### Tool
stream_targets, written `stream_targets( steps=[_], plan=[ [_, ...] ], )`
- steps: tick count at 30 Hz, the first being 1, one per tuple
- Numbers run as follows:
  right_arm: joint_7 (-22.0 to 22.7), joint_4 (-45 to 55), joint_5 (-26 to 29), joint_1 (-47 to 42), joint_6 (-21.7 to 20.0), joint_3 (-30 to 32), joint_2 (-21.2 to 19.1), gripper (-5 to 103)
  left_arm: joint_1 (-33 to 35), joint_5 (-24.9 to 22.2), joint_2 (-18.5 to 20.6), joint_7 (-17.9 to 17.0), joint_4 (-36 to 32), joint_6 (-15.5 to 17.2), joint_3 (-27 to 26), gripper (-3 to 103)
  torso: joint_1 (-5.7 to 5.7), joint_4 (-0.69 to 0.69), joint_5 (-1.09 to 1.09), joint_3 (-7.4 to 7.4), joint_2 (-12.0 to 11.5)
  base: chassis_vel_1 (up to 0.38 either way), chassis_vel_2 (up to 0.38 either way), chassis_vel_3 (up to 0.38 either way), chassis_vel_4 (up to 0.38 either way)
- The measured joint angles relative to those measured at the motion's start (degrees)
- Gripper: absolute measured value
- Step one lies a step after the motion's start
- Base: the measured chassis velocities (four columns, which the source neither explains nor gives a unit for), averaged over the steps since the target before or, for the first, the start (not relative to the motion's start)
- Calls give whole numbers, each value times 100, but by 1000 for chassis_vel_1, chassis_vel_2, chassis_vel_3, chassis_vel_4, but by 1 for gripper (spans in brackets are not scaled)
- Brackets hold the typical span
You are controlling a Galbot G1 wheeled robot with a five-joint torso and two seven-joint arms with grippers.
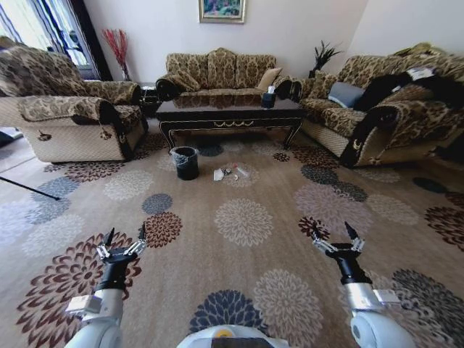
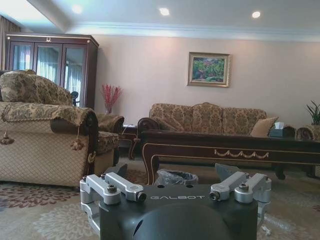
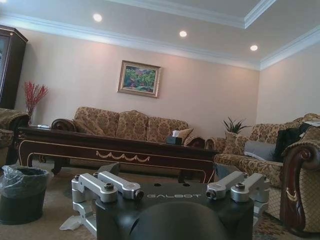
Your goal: Move to the front of the table and pick up the trash from the floor, then place it into the trash bin.
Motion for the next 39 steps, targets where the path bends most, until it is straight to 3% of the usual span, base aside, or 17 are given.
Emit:
stream_targets(
  steps=[16, 27, 39],
  plan=[
    [-20, -79, -6, 54, 53, -37, -2, 100, -35, 9, -4, -3, 162, -171, 39, 100, -37, 0, 0, -257, -292, 0, 0, 0, 0],
    [-524, -155, -87, 11, 167, -51, 44, 100, -2, -4, 26, -4, 208, -273, -74, 100, -32, 0, 0, -256, -285, 0, 0, 0, 0],
    [-606, -190, -130, 15, 242, -104, 37, 100, 79, -70, 33, 12, 55, -297, -165, 100, -26, 0, 0, -236, -260, -71, 68, 64, -60]
  ],
)
